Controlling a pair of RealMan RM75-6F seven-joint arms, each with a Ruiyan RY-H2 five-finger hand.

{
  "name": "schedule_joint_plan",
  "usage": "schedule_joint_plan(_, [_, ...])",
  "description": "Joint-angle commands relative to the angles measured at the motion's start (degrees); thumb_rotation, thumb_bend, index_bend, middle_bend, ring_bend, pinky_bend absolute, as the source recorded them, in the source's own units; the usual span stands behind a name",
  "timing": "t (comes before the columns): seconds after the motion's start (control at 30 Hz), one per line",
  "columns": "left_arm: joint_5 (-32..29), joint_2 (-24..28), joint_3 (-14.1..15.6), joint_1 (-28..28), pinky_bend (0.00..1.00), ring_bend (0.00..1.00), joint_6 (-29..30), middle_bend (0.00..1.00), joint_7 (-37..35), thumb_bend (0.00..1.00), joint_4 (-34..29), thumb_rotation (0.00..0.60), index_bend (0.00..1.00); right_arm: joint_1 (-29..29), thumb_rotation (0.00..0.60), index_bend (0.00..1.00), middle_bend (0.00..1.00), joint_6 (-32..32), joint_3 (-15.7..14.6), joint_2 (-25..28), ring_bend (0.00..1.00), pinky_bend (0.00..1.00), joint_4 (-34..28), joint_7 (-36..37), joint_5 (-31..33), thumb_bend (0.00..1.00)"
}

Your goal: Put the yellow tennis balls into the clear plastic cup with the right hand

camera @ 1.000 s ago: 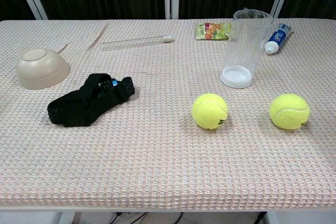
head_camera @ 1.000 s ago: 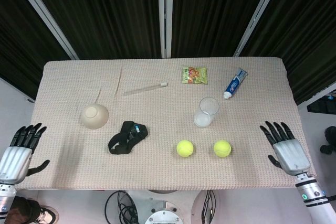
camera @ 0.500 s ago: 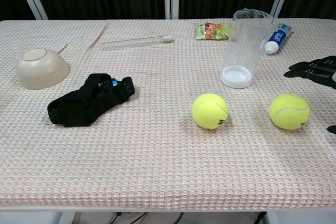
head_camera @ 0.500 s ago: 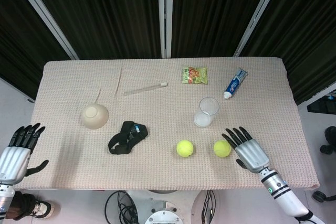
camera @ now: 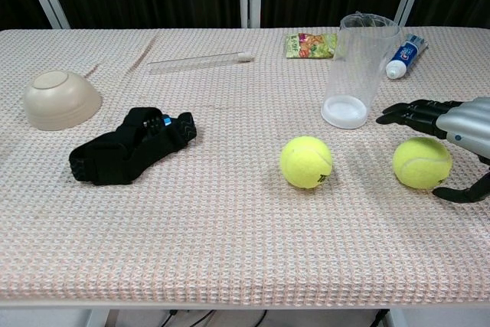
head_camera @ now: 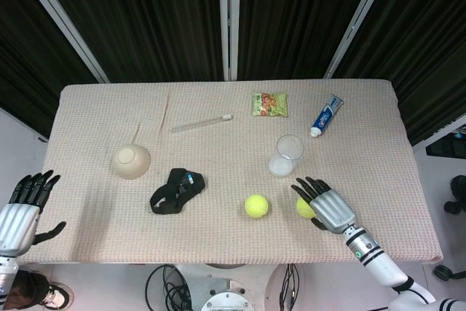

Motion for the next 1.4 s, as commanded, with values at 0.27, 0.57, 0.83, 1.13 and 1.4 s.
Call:
schedule_joint_plan(0.27, [0.1, 0.0, -0.1, 0.2, 0.00, 0.00, 0.5, 0.00, -0.9, 0.18, 0.3, 0.600, 0.01, 0.5, 0.600, 0.51, 0.42, 2.2, -0.8, -0.6, 0.39, 0.60, 1.1, 2.1, -1.8, 0.32])
schedule_joint_plan(0.57, [0.1, 0.1, 0.0, 0.1, 0.00, 0.00, 0.3, 0.00, -0.8, 0.18, 0.1, 0.600, 0.01, -0.3, 0.600, 0.57, 0.46, 14.3, 2.9, 4.5, 0.43, 0.63, -3.5, 6.8, -6.5, 0.33])
schedule_joint_plan(0.83, [0.2, 0.2, 0.0, 0.2, 0.00, 0.00, 0.5, 0.00, -0.6, 0.18, -0.1, 0.600, 0.01, 3.6, 0.600, 0.57, 0.43, 19.1, 10.5, 7.1, 0.43, 0.63, -7.1, 9.3, -7.5, 0.32])
schedule_joint_plan(1.13, [0.3, 0.4, 0.0, 0.4, 0.00, 0.00, 0.7, 0.00, -1.2, 0.18, 0.0, 0.600, 0.01, 9.6, 0.600, 0.56, 0.43, 9.8, 14.6, 4.8, 0.43, 0.63, -4.8, 0.4, 0.9, 0.32])
schedule_joint_plan(1.4, [0.2, 0.6, 0.0, 0.4, 0.00, 0.00, 0.7, 0.00, -1.7, 0.17, -0.1, 0.600, 0.01, 12.0, 0.600, 0.56, 0.42, 6.9, 14.4, 1.3, 0.41, 0.60, -1.2, -0.8, 4.7, 0.33])
